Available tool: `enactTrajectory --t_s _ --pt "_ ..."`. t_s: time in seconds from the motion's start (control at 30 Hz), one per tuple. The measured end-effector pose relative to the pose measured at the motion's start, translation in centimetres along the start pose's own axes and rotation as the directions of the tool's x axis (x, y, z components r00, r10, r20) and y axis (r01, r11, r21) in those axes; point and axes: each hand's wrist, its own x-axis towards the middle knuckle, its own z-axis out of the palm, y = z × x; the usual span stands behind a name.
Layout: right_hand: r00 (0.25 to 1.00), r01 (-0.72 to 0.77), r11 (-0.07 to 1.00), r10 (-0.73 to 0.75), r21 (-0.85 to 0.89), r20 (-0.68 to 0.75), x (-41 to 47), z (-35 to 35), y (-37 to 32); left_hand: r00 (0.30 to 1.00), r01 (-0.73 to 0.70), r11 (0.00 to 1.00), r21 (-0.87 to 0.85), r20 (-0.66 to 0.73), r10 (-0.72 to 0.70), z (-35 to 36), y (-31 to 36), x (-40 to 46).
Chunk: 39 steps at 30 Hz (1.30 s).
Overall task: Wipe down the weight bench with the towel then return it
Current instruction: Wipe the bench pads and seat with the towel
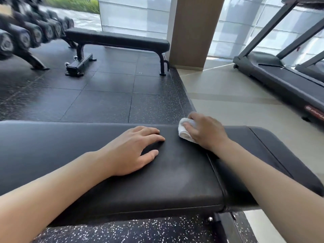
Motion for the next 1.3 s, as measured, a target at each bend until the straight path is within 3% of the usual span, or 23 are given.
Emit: enactTrajectory --t_s 0.4,0.57,0.7,0.8,0.93,1.13,1.3 --pt "0.93 0.357 0.921 -0.366 0.156 0.031 4.7 7.6 -25.4 0.925 0.362 0.932 -0.015 -0.117 -0.361 -7.5 -9.5 -18.3" --pt "0.861 0.487 0.845 -0.507 0.223 0.044 4.3 10.0 -37.2 0.852 0.497 0.868 -0.003 -0.187 -0.489 -10.1 -13.1 -26.3" --pt "0.786 0.589 0.77 -0.616 0.247 0.045 1.1 10.4 -42.9 0.743 0.627 0.77 -0.121 -0.205 -0.637 -11.2 -14.6 -31.8" --pt "0.749 0.631 0.729 -0.662 0.266 0.037 -1.1 9.5 -42.2 0.74 0.637 0.764 -0.102 -0.195 -0.644 -11.5 -13.9 -32.3" --pt "0.719 0.666 0.7 -0.695 0.256 0.029 -3.6 7.6 -36.1 0.73 0.663 0.748 -0.03 -0.195 -0.655 -11.6 -11.6 -29.1" --pt "0.853 0.509 0.852 -0.518 0.123 0.062 -4.4 3.4 -21.5 0.769 0.638 0.77 0.031 -0.081 -0.634 -9.2 -6.8 -21.4" --pt "0.962 0.241 0.966 -0.25 0.088 0.11 -5.6 -0.3 -11.2 0.786 0.617 0.787 0.007 0.061 -0.616 -10.1 -3.2 -16.0"
